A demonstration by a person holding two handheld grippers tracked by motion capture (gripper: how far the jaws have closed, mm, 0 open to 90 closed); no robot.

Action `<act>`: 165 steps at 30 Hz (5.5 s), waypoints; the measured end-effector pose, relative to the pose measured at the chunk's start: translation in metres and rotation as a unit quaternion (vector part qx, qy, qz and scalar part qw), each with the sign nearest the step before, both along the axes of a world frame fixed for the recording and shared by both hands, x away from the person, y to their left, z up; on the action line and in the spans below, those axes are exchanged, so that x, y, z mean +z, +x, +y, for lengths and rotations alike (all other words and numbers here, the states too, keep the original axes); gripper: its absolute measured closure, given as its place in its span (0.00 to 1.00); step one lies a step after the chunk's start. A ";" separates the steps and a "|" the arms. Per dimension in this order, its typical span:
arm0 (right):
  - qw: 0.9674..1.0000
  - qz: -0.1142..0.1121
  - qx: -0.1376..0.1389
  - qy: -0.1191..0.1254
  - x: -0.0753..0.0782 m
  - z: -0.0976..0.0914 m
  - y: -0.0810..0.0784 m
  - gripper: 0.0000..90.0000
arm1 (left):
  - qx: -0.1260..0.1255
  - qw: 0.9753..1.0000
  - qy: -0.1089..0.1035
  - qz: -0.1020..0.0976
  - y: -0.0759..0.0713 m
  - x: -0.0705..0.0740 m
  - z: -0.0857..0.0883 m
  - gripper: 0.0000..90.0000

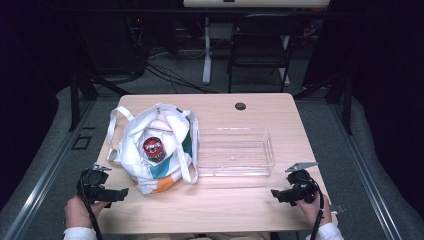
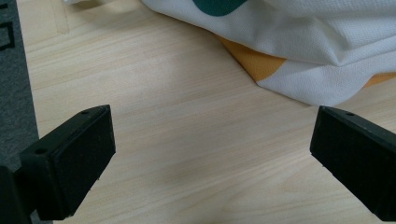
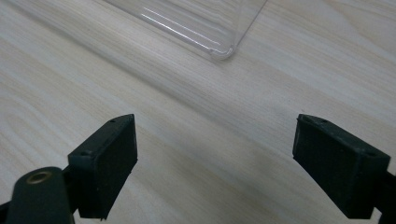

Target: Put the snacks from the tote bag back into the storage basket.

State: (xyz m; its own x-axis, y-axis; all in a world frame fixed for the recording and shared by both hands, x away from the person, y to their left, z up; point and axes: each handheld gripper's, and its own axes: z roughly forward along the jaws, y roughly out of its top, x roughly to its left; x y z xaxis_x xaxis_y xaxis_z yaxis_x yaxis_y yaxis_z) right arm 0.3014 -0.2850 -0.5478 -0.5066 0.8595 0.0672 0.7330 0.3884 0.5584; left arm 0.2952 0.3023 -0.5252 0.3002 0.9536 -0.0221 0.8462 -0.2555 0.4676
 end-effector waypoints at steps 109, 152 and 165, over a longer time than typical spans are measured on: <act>1.000 0.007 -0.002 0.001 -0.002 0.000 0.001 0.15 | -0.066 0.997 -0.030 0.030 0.149 0.034 -0.094 0.03; 1.000 0.000 -0.006 0.000 0.000 -0.001 -0.001 0.15 | -0.064 0.998 -0.002 0.025 0.147 0.035 -0.095 0.29; 1.000 0.000 -0.007 -0.001 0.000 -0.002 -0.001 0.15 | -0.070 0.997 -0.006 0.018 0.142 0.049 -0.091 0.29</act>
